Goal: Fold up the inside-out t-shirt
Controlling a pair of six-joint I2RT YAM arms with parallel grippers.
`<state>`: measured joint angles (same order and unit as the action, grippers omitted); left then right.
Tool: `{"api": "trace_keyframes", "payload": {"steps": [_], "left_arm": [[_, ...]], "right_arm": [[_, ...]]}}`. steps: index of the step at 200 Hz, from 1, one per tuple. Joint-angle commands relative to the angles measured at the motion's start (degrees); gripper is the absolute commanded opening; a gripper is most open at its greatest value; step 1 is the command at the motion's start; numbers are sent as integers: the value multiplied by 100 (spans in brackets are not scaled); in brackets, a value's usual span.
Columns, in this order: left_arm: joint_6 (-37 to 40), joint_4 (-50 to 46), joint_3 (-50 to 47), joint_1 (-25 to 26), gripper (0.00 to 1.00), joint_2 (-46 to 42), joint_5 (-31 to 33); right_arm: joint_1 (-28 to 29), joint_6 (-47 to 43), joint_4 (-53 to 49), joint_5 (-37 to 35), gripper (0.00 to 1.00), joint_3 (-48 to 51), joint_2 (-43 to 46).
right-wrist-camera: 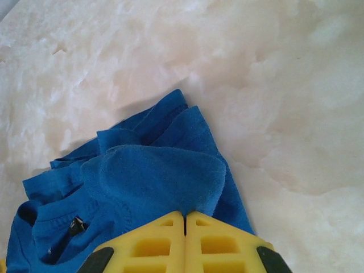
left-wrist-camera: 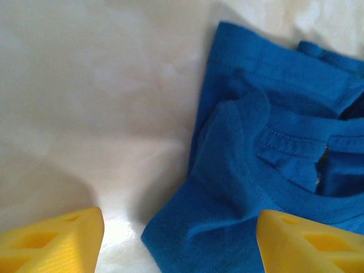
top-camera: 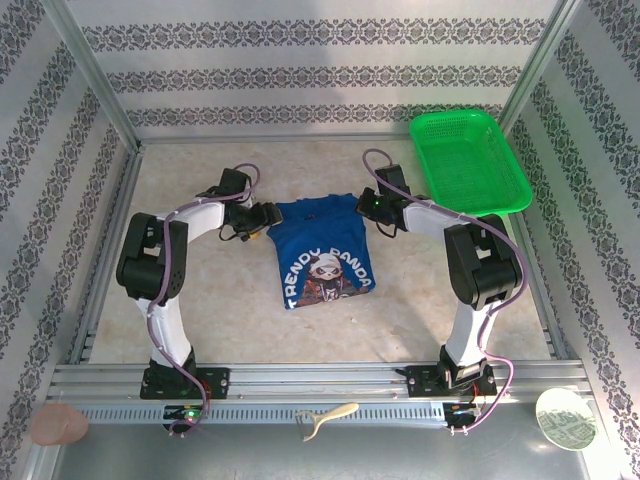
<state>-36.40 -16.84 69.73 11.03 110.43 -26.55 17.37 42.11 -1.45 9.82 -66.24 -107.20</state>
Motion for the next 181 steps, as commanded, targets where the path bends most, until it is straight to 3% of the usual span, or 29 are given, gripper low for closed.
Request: {"api": "trace_keyframes", "payload": {"steps": [1,18,31,46,73,108,125,143,181], "left_arm": [[56,-57,235,175,68,126,-119],[17,51,269,268,64,192,-143],[-45,207,269,320,56,241,-171],[-126,473,239,370,32,252,-243],[-253,1381,-52,435,0,-53,-394],[-756,3055,-736,447,0,-137,-614],[-911,3356,-809,439,17,155,-690],[-935,3528,-805,401,42,369,-670],[-627,3152,-475,252,67,429,-580]], "right_arm": [[-49,43,42,-112,0,89,107],[-55,42,37,-112,0,98,120],[-56,43,49,-104,0,94,103],[-51,61,43,-90,0,100,85],[-53,69,48,-108,0,154,111],[-58,61,44,-132,0,173,96],[-64,68,49,-131,0,177,75],[-77,78,42,-132,0,160,59],[-94,59,6,-127,0,84,6]]}}
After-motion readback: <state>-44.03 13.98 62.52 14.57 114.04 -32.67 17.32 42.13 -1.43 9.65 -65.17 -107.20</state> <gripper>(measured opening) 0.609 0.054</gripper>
